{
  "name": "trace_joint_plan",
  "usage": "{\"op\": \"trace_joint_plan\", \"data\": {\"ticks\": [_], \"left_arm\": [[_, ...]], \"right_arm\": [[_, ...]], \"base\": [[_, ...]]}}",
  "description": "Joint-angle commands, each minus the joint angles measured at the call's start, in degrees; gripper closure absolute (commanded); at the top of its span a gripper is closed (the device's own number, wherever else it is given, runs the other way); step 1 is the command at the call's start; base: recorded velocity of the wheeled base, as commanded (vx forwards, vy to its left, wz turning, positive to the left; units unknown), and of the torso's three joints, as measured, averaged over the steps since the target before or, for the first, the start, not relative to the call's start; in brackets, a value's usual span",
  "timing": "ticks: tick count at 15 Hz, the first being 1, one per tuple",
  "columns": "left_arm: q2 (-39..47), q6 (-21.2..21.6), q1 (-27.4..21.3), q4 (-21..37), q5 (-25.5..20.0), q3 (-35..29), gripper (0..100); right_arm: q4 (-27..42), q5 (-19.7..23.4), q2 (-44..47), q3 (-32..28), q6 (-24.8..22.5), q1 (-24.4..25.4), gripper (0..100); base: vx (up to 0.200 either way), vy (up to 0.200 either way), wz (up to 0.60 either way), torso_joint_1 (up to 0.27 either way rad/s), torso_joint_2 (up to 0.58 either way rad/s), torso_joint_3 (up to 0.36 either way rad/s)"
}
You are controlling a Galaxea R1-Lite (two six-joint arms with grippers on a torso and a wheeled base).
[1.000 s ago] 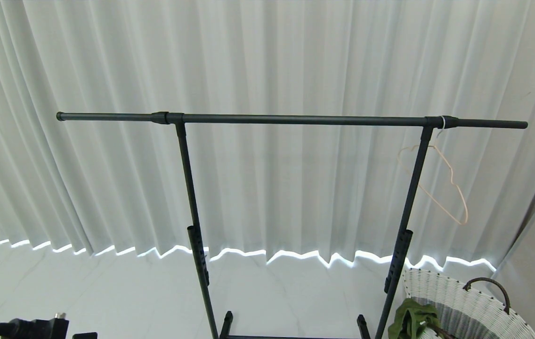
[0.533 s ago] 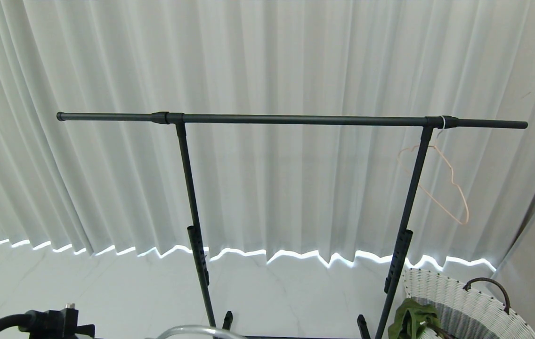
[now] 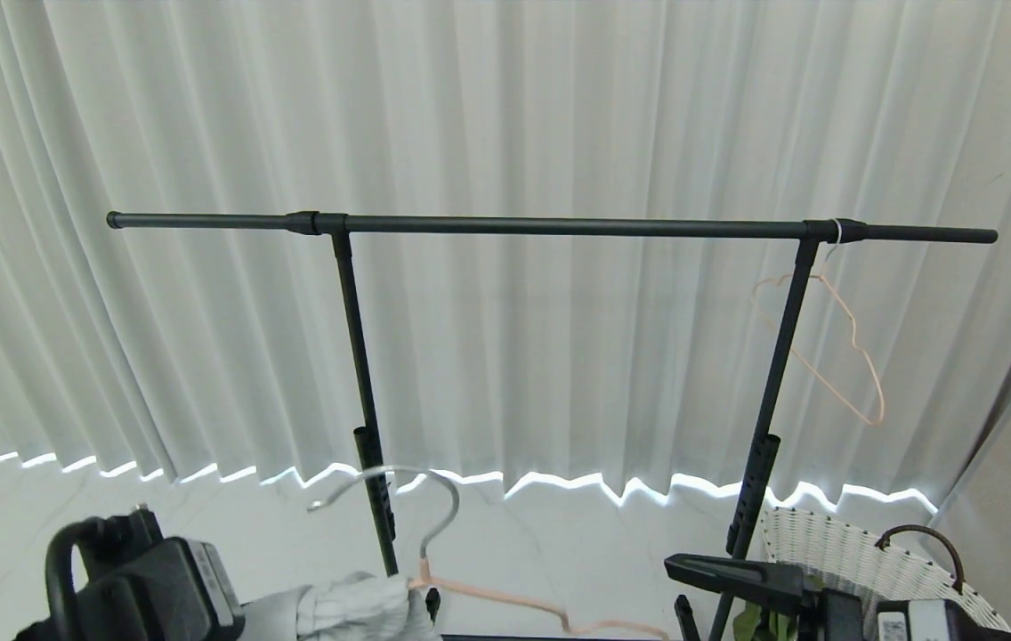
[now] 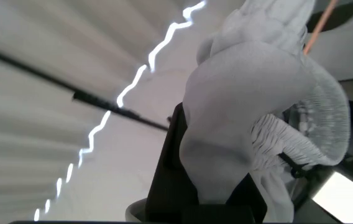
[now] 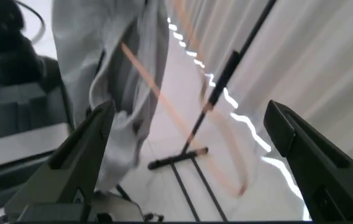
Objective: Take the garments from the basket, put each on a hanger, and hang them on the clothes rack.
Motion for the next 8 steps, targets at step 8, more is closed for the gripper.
{"op": "trace_joint_plan", "data": {"ticks": [8], "left_arm": [[0.9,-16.9,10.6,-0.1,0.4,-8.4,100]], "right_arm": [[1.9,-5.5,13.9,-6.8,9.5,-3.9,0]], "base": [[0.0,0.0,0.0,0.0,0.0,0.0]]}}
